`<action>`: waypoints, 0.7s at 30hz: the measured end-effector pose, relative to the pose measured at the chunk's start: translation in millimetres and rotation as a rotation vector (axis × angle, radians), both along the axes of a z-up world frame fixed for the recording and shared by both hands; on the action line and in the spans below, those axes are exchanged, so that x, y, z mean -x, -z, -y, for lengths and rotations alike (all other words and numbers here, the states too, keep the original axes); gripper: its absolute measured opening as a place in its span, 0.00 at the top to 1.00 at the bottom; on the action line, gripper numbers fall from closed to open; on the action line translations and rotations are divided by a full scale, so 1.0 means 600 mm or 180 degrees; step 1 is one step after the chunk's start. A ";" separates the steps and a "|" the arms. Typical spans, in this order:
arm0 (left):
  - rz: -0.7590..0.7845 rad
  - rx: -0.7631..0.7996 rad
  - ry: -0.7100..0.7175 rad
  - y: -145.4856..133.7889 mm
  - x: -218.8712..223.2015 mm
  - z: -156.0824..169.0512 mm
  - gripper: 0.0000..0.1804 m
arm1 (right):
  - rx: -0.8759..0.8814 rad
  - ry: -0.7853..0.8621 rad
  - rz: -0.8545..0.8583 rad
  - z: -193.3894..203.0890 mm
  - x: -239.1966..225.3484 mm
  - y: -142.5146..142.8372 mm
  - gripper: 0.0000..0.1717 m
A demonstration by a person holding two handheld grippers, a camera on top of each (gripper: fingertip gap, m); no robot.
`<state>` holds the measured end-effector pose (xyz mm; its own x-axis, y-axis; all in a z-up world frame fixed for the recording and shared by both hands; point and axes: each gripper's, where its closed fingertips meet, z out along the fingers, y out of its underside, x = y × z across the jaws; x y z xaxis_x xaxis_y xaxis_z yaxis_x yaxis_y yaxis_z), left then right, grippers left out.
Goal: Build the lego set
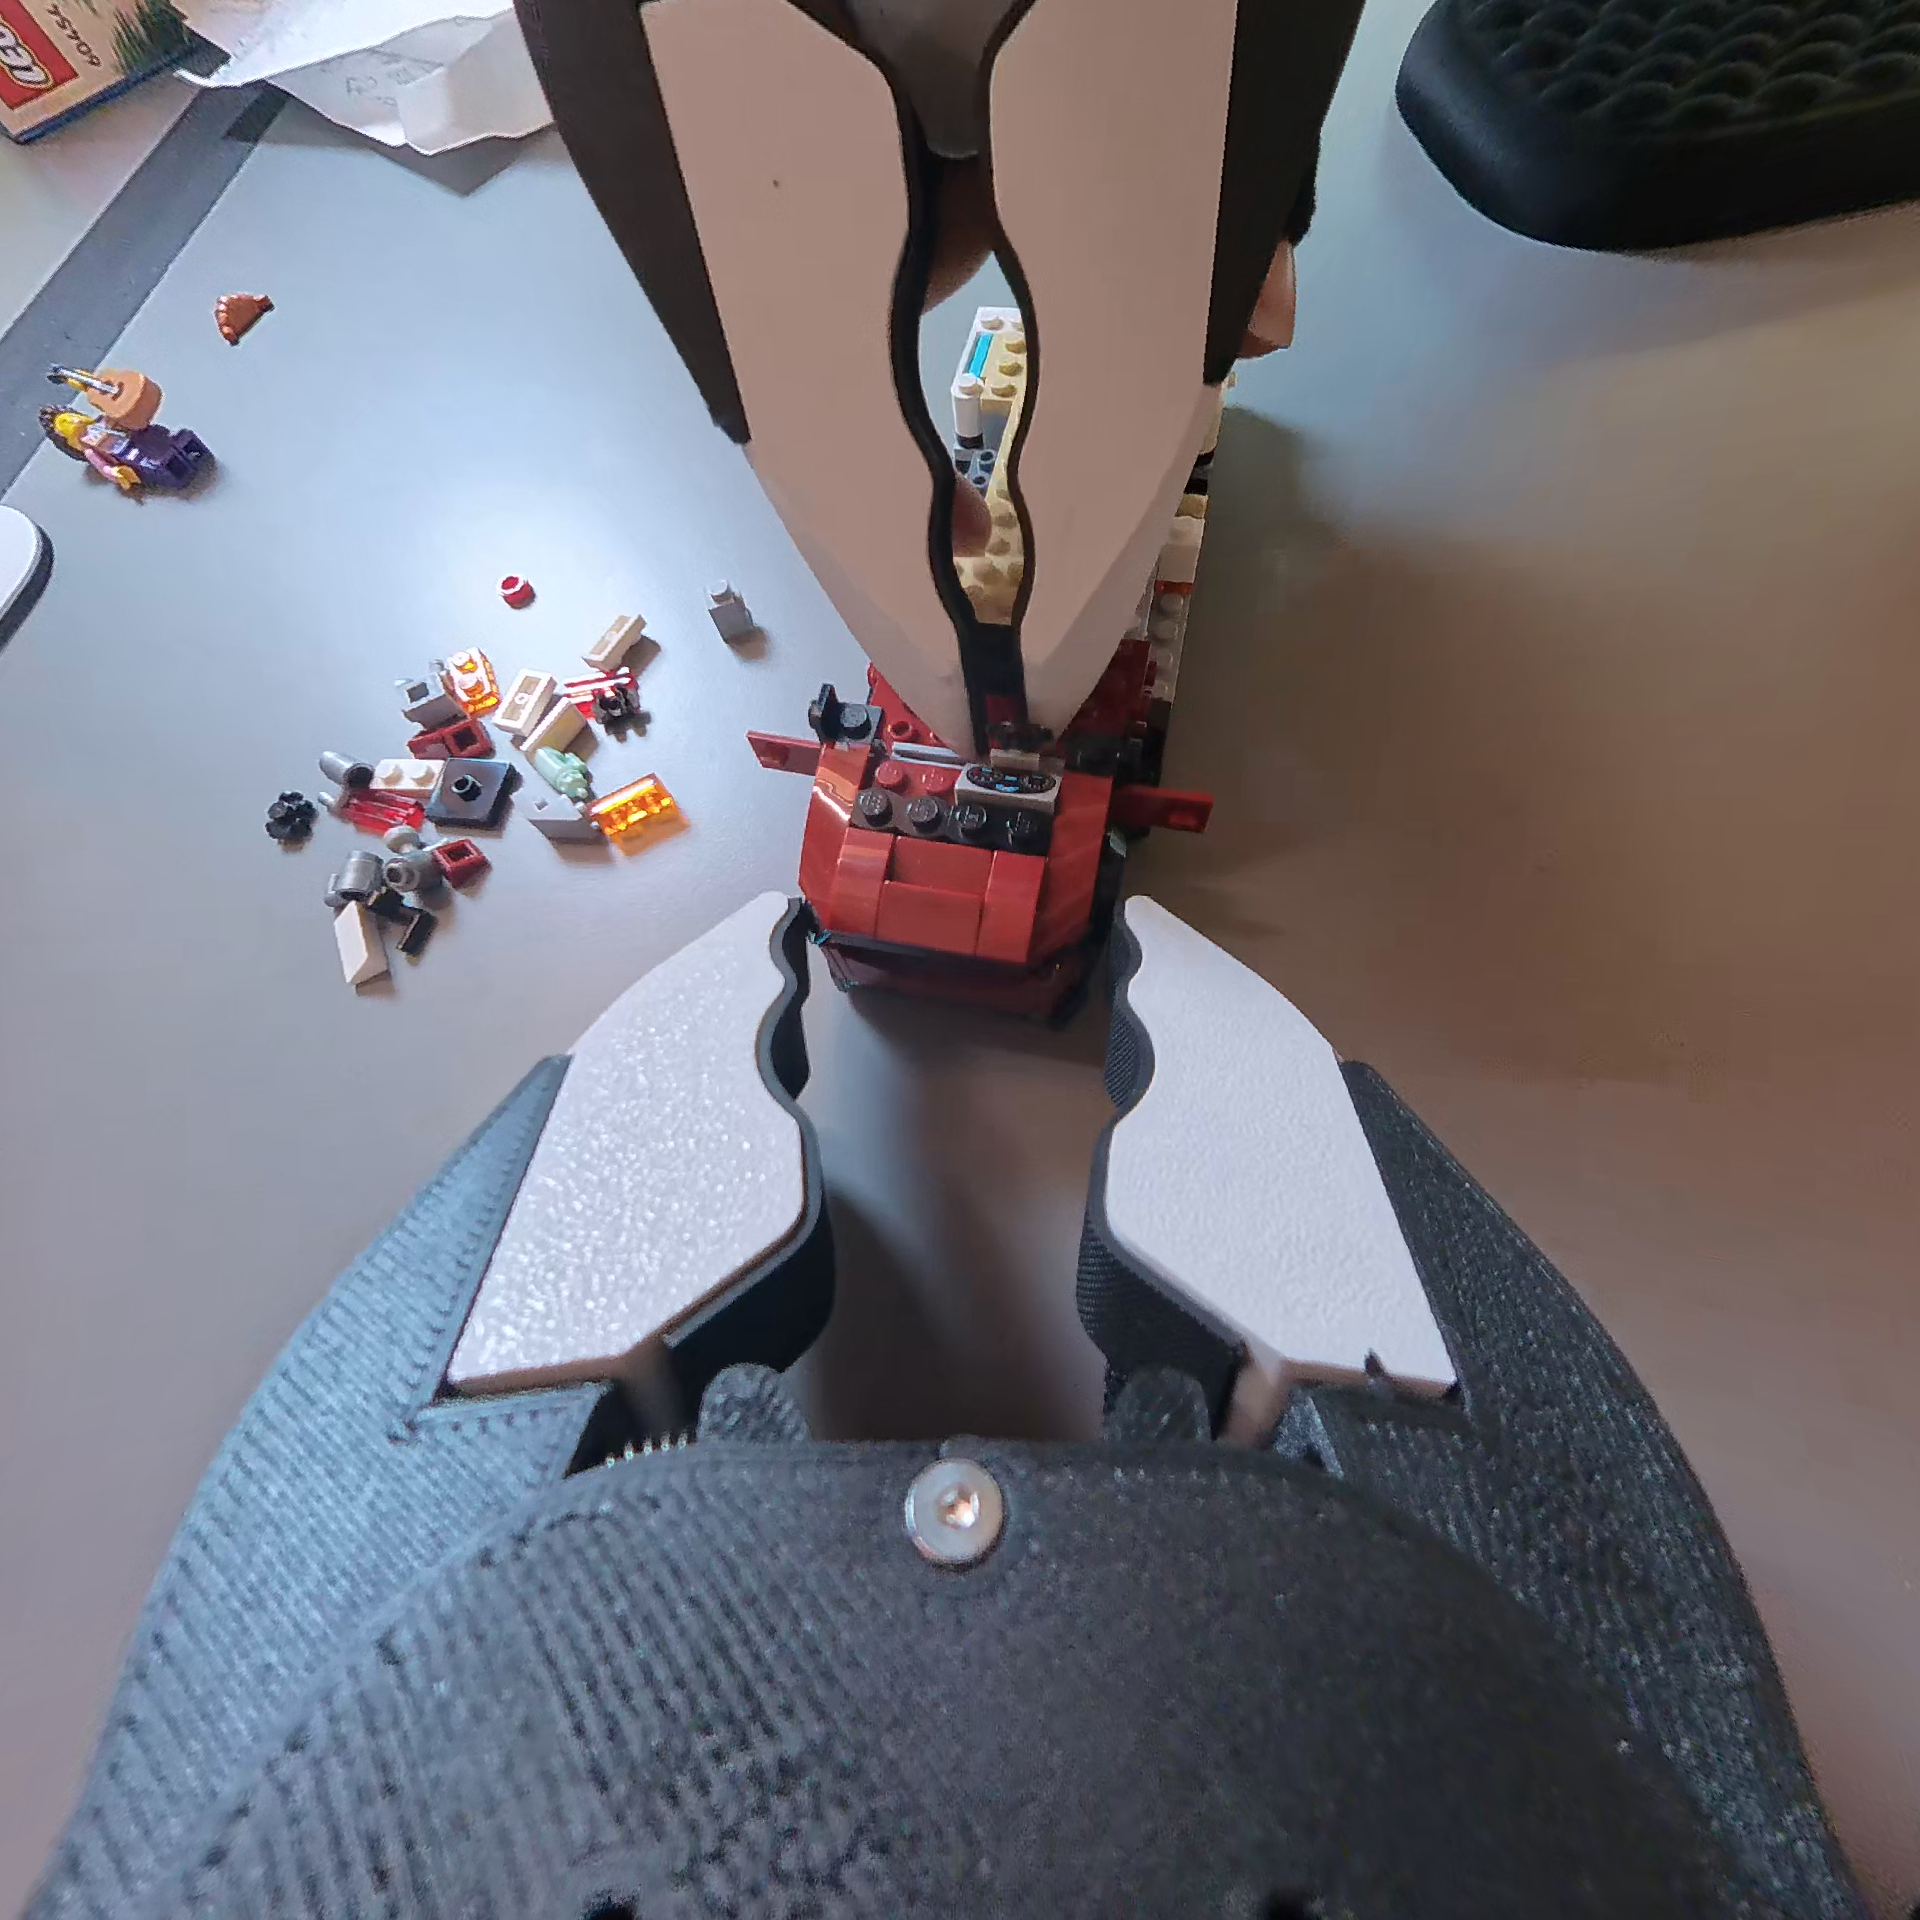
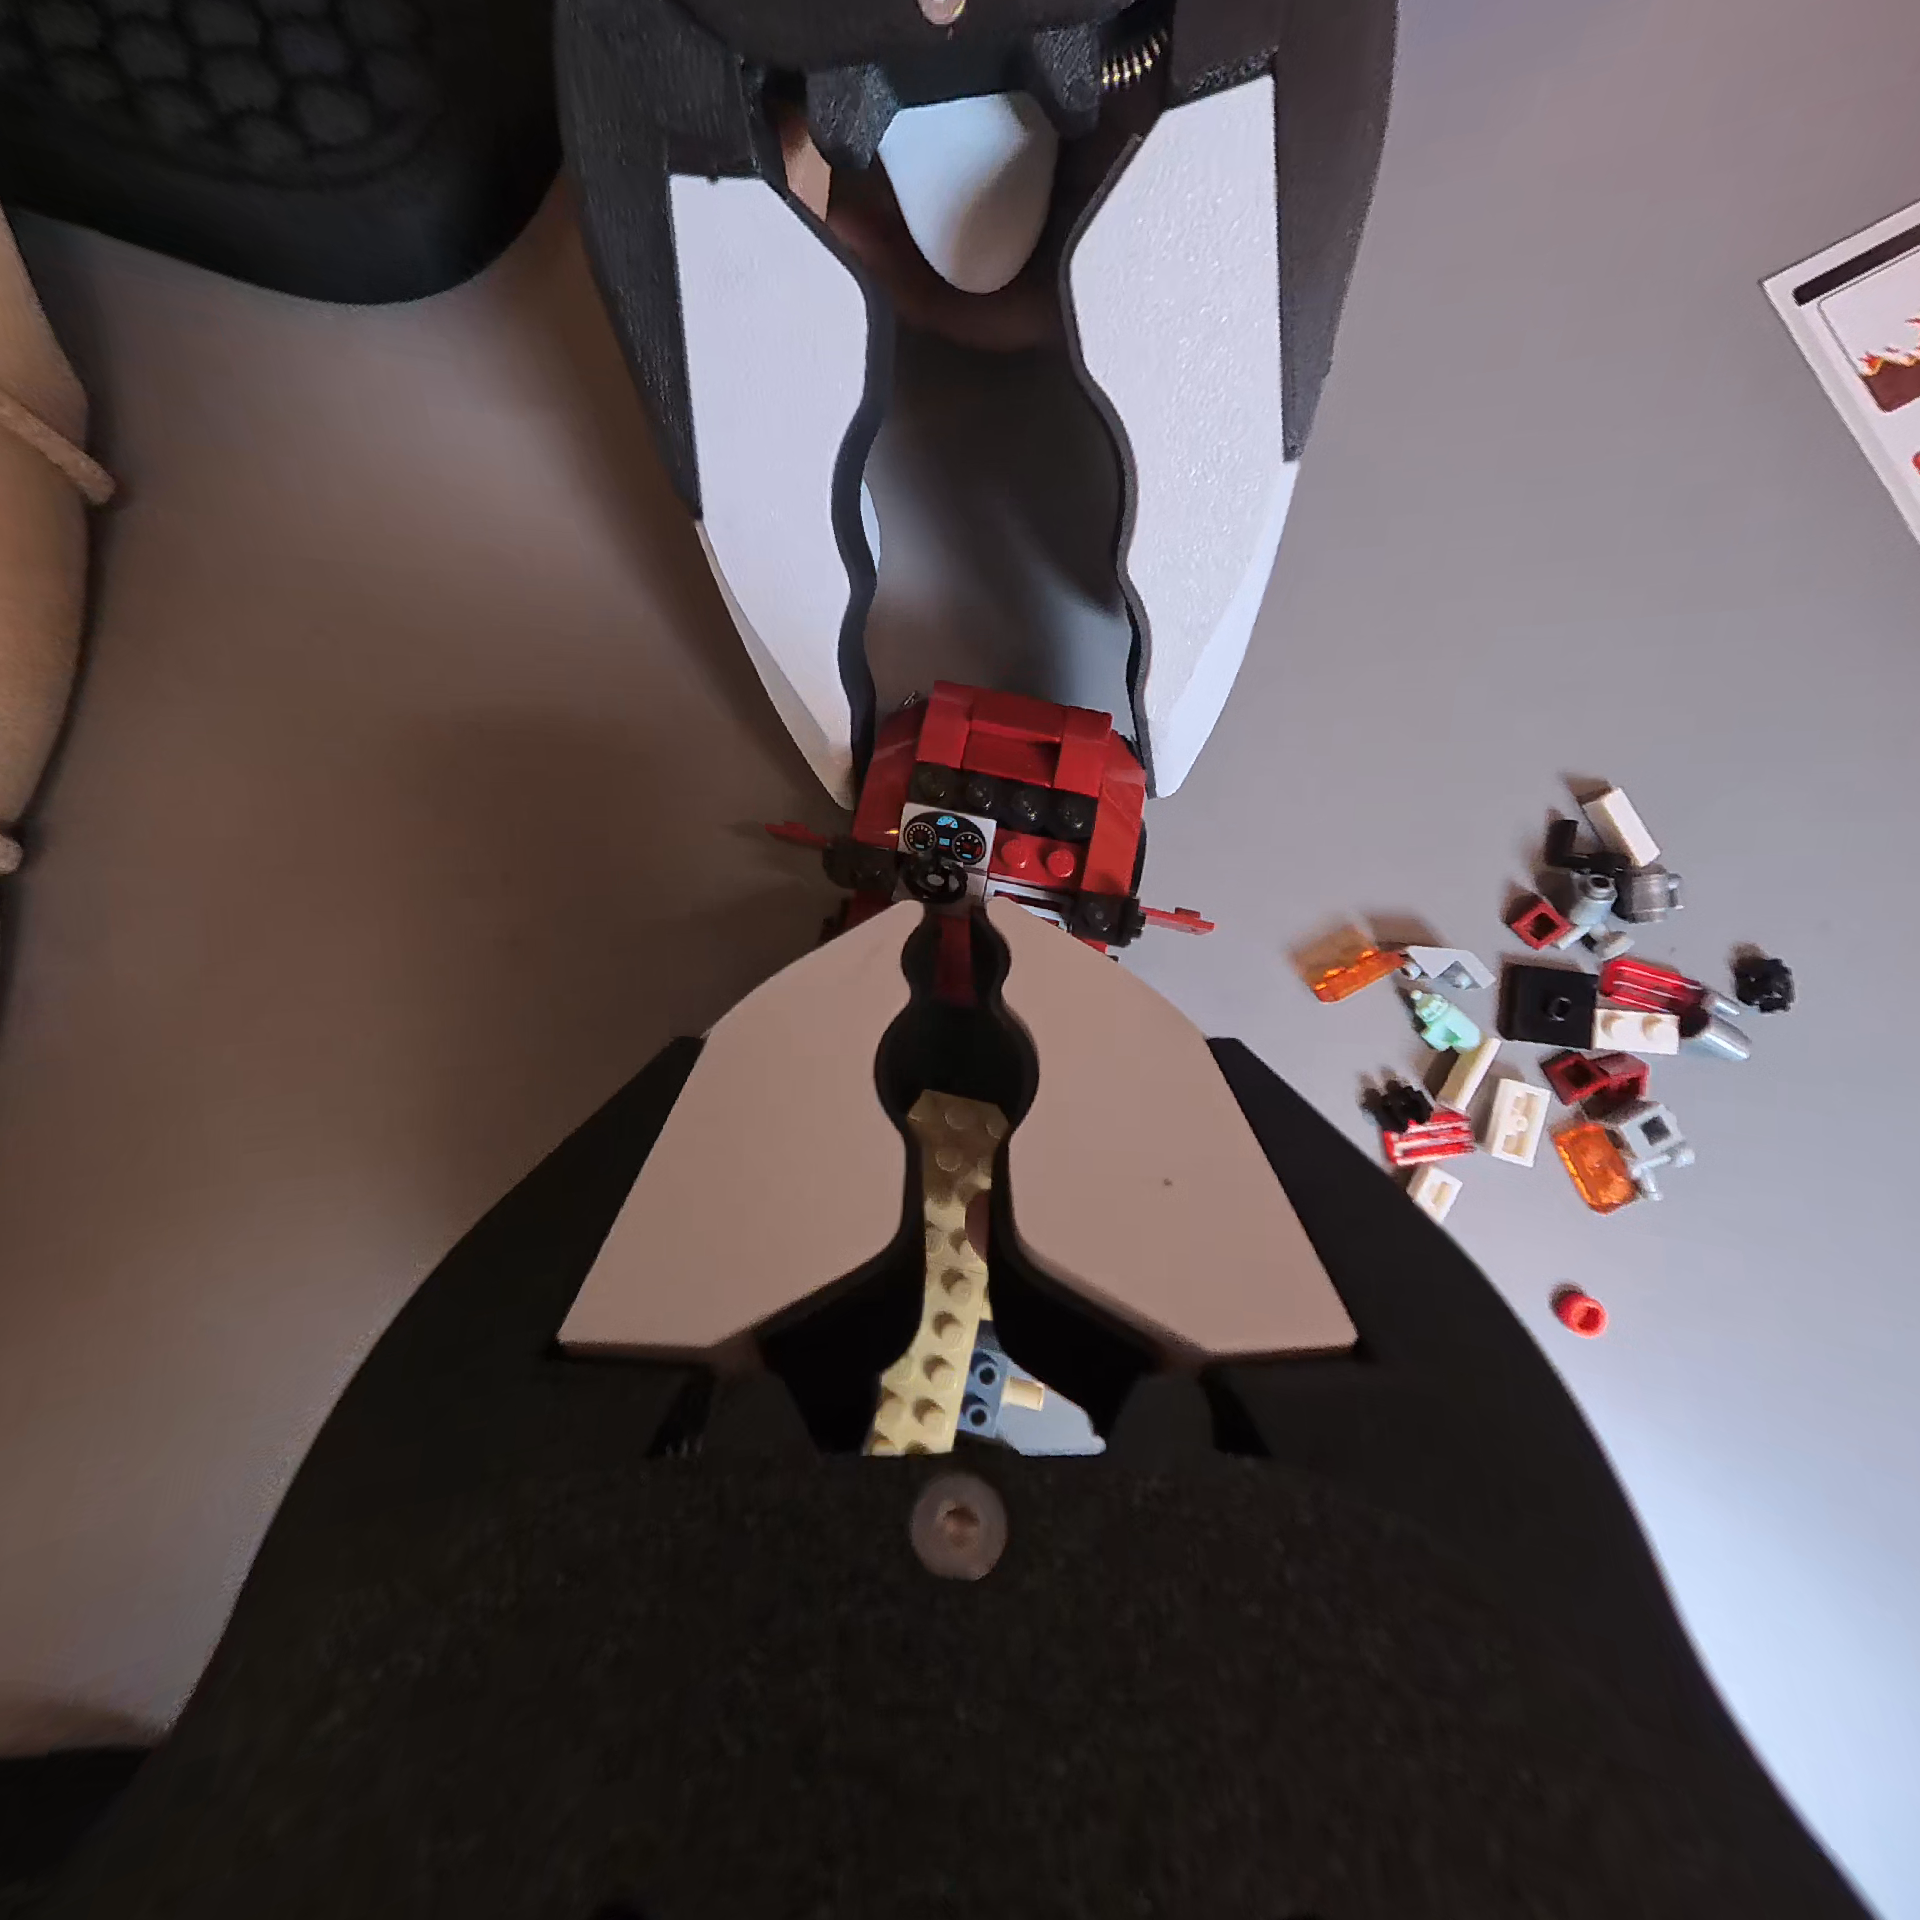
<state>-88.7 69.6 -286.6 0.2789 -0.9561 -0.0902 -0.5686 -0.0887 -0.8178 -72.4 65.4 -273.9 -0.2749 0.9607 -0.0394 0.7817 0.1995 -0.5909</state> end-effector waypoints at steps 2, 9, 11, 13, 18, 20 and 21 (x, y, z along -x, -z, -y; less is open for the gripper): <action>0.0001 0.0000 -0.0009 0.000 0.000 0.000 0.69 | -0.0057 -0.0073 0.0080 -0.001 0.000 0.000 0.97; 0.0003 0.0007 -0.0038 0.001 0.000 0.001 0.69 | -0.0168 -0.0133 0.0146 0.001 0.001 0.001 0.98; -0.0006 -0.0005 -0.0025 0.001 0.000 0.001 0.69 | -0.0194 -0.0112 0.0140 0.001 0.001 0.001 0.98; 0.0007 0.0004 -0.0020 0.001 0.000 0.001 0.69 | -0.0130 -0.0066 0.0116 0.002 0.000 0.001 0.96; -0.0003 -0.0012 -0.0014 0.000 0.000 0.001 0.69 | 0.0034 0.0005 -0.0018 0.005 -0.003 -0.010 0.92; -0.0007 -0.0015 -0.0011 0.000 0.000 0.001 0.69 | 0.0050 0.0001 -0.0041 0.006 0.000 -0.015 0.92; -0.0006 -0.0014 -0.0011 0.000 0.000 0.001 0.69 | 0.0025 -0.0013 -0.0011 0.005 0.000 -0.014 0.92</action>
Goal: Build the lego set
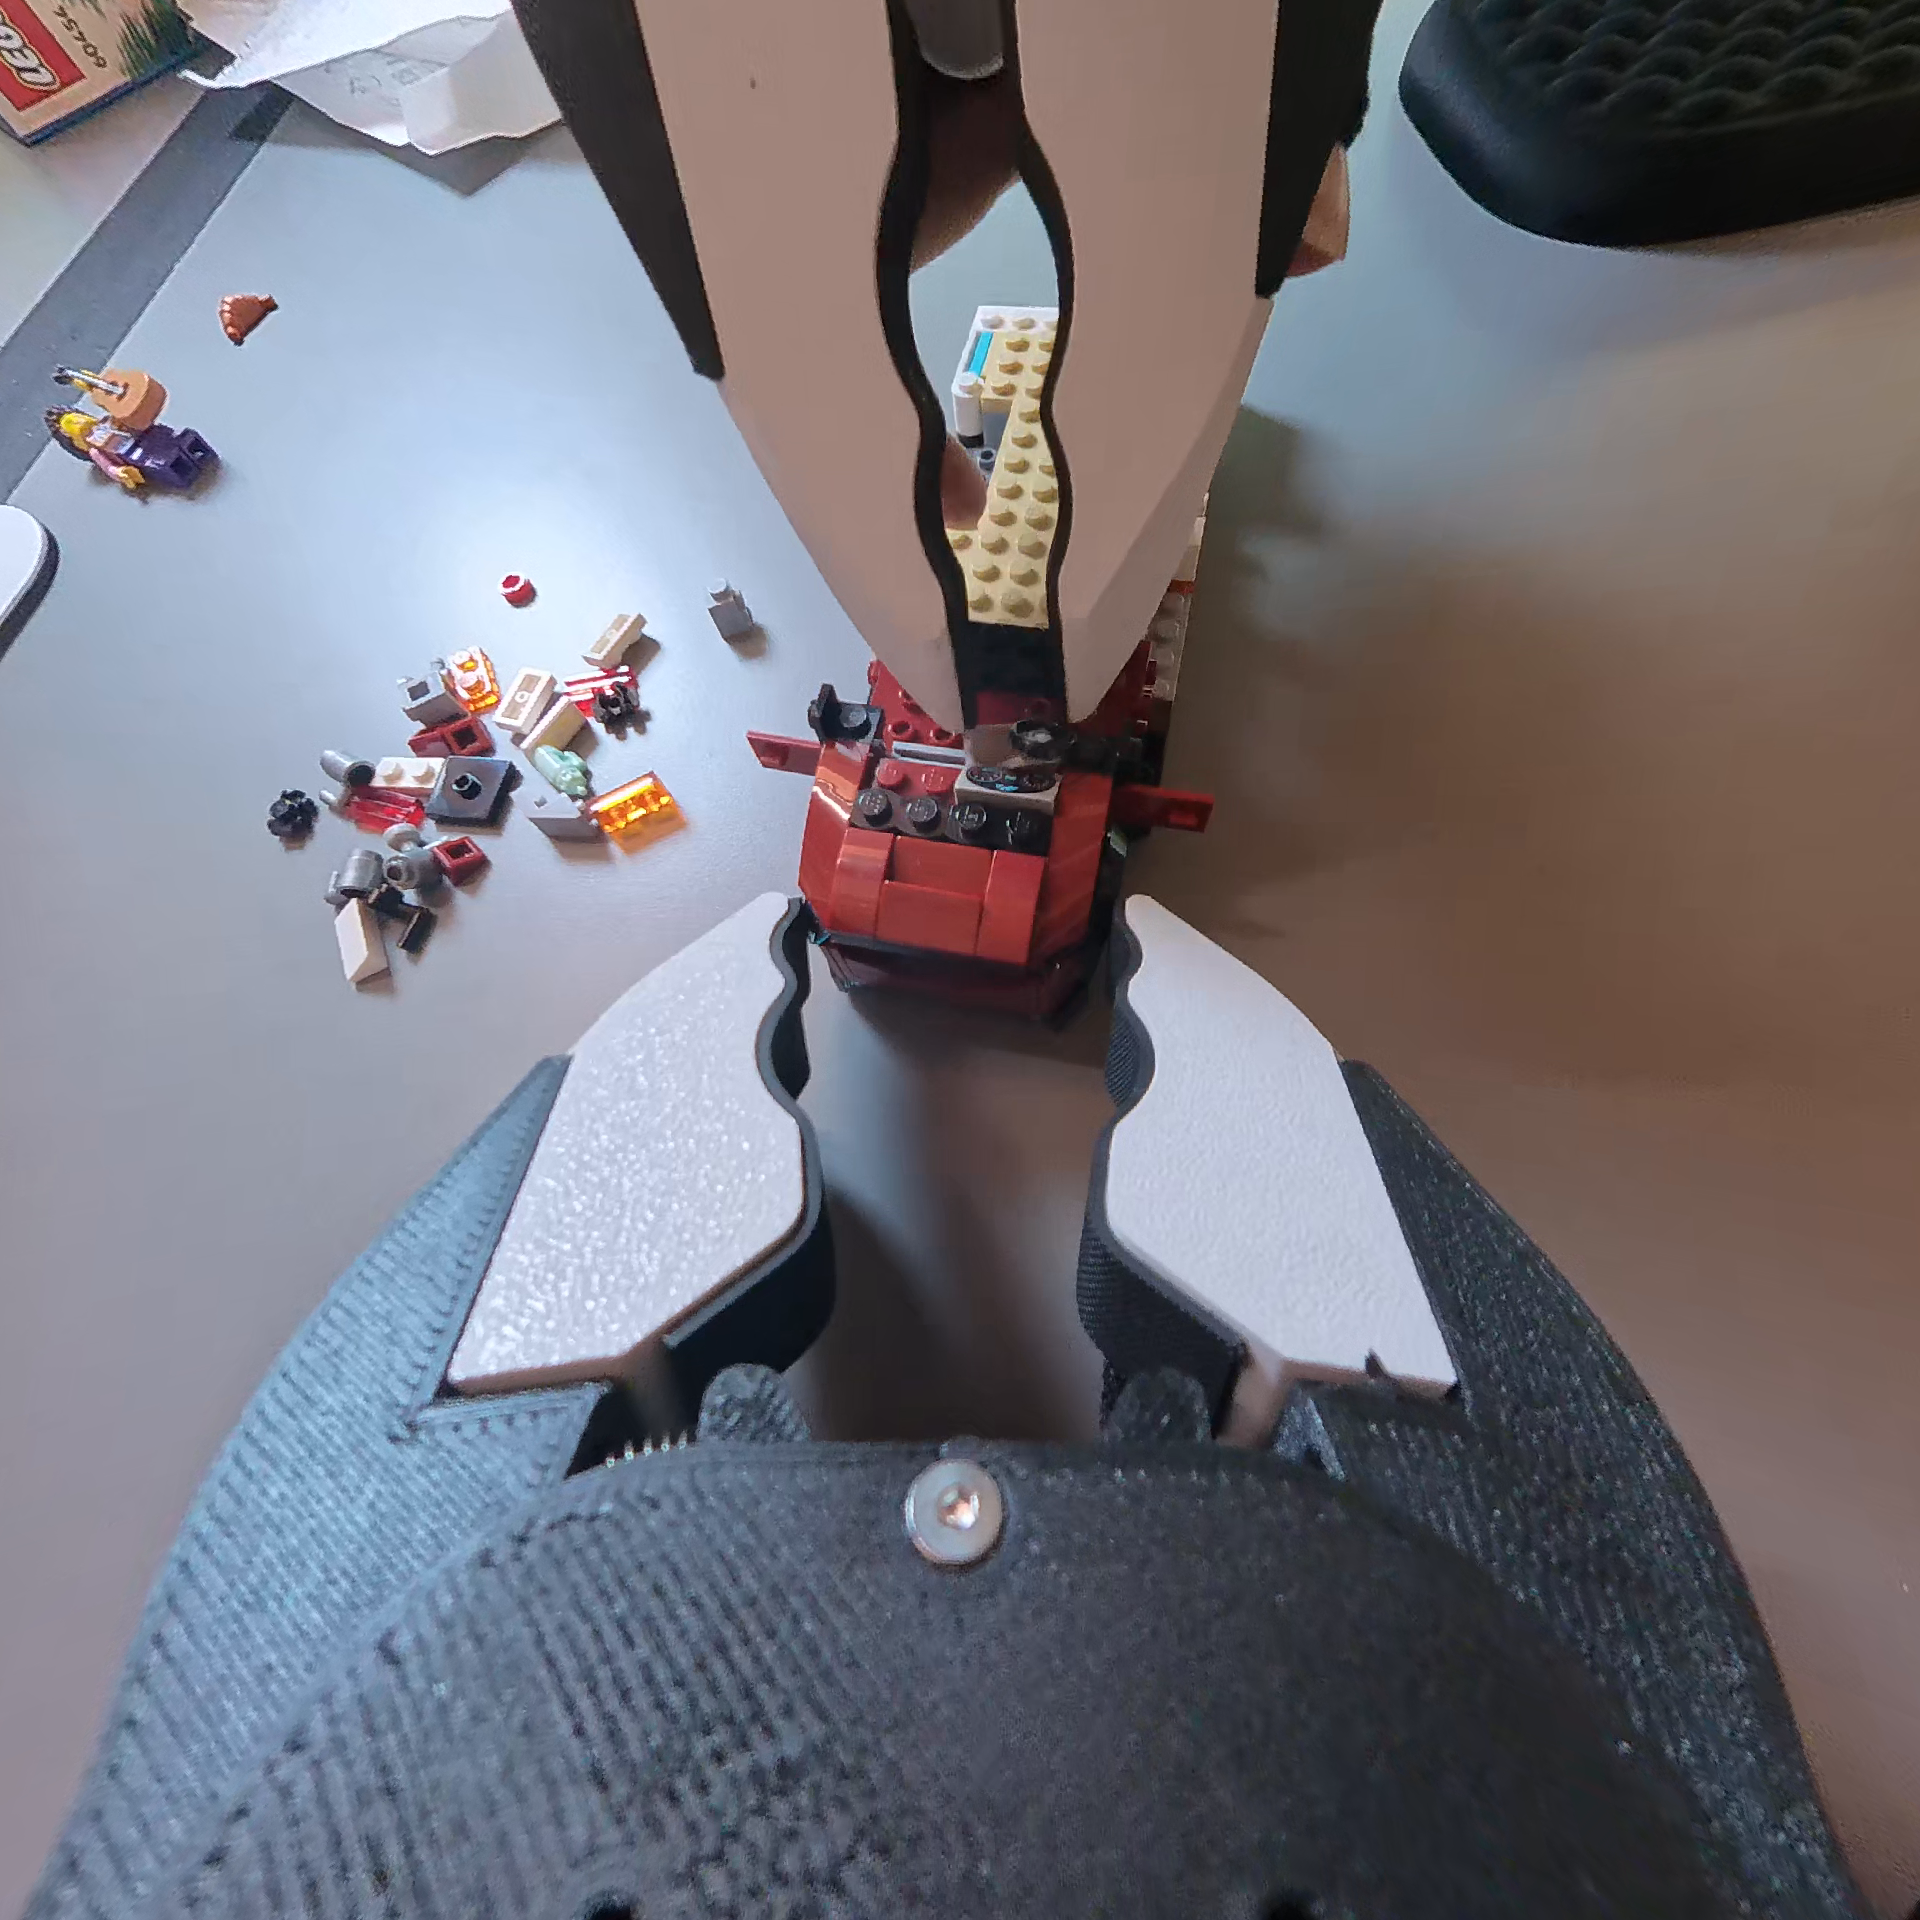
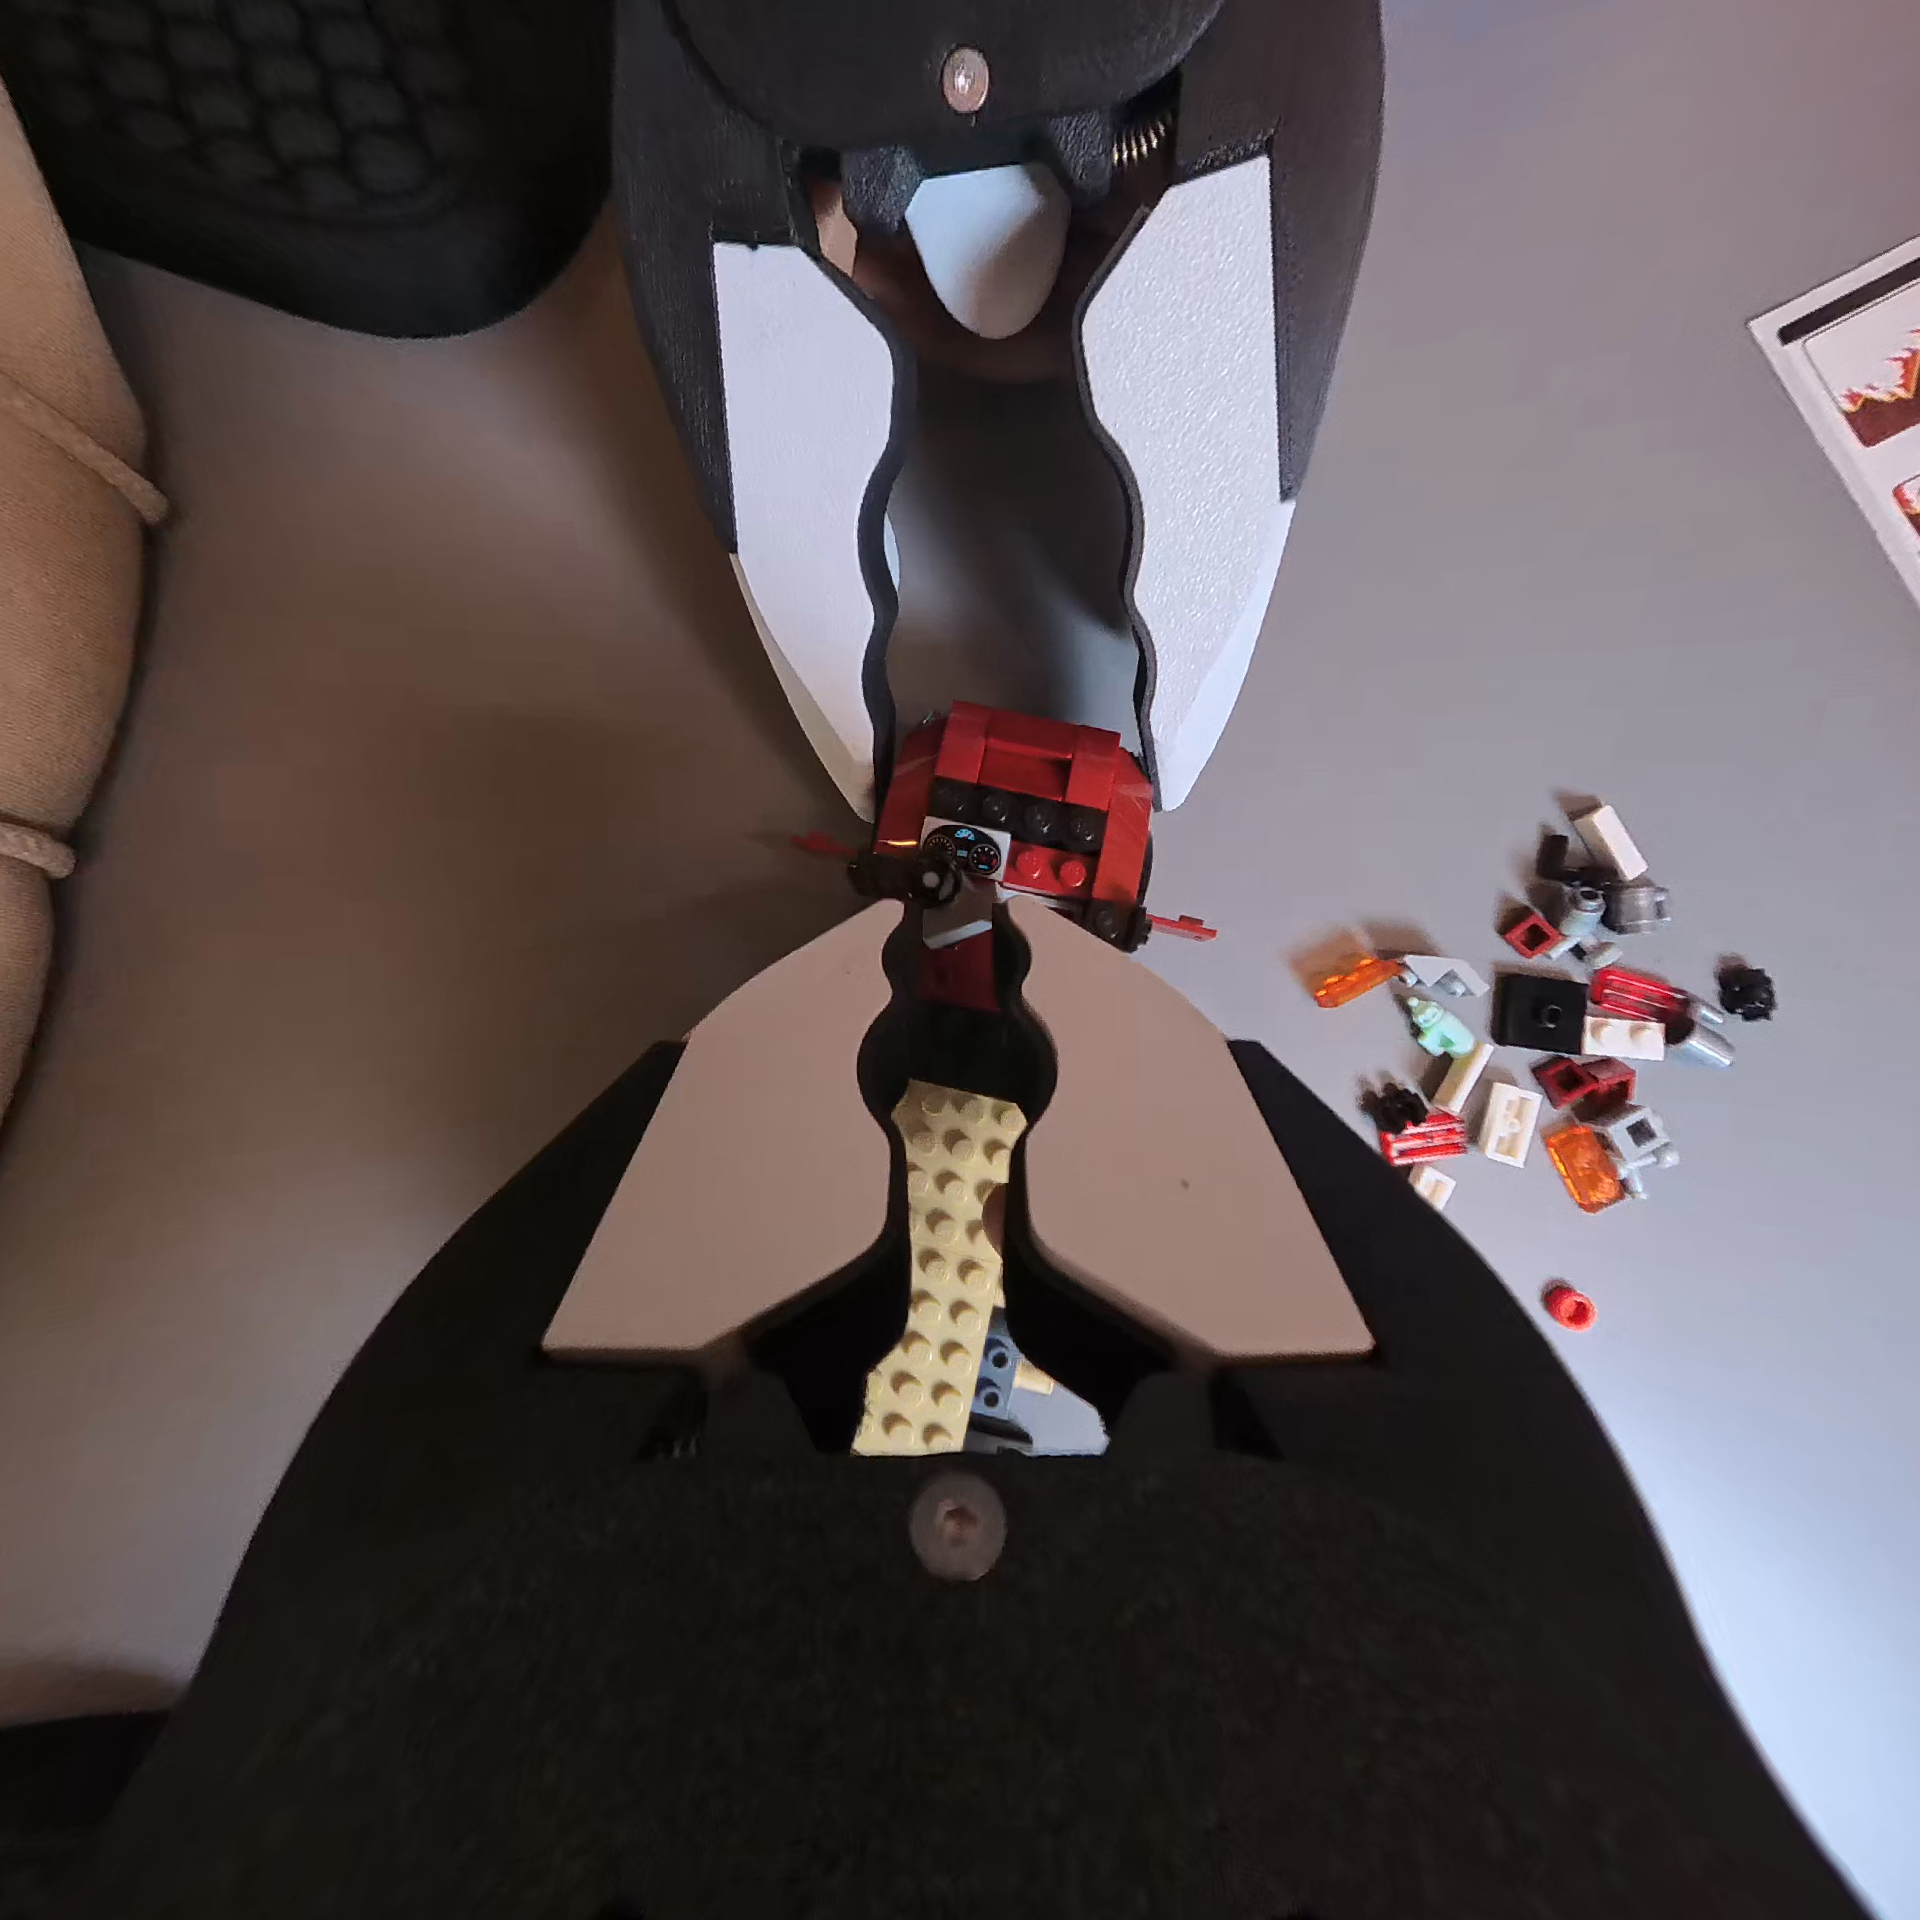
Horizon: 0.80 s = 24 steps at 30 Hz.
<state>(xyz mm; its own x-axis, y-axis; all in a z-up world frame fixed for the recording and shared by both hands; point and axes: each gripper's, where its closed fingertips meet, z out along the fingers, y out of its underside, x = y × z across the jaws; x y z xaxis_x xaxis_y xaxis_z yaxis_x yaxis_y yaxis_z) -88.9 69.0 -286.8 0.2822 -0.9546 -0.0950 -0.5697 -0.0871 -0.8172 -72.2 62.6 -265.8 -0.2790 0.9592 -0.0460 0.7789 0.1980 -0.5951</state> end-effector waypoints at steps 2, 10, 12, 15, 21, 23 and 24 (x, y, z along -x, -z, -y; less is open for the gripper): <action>0.0001 0.0001 0.0001 0.000 0.001 0.000 0.69 | -0.0012 -0.0020 0.0022 0.000 0.001 0.001 0.92; 0.0007 -0.0001 0.0006 0.000 0.002 0.001 0.69 | 0.0250 0.0197 0.0021 0.000 -0.003 0.003 0.94; 0.0008 0.0000 0.0008 0.000 0.002 0.001 0.69 | 0.0337 0.0242 0.0000 -0.001 -0.006 0.005 0.93; 0.0008 0.0000 0.0008 0.000 0.002 0.001 0.69 | 0.0289 0.0213 -0.0052 -0.001 -0.009 0.006 0.92; 0.0007 0.0000 0.0006 0.000 0.002 0.001 0.69 | 0.0095 0.0110 -0.0141 0.000 -0.011 0.003 0.91; 0.0007 0.0001 0.0006 0.000 0.002 0.001 0.69 | -0.0011 0.0081 -0.0208 -0.001 -0.008 -0.003 0.90; 0.0008 0.0003 0.0007 0.000 0.002 0.001 0.69 | -0.0065 0.0048 -0.0231 0.000 -0.007 -0.005 0.90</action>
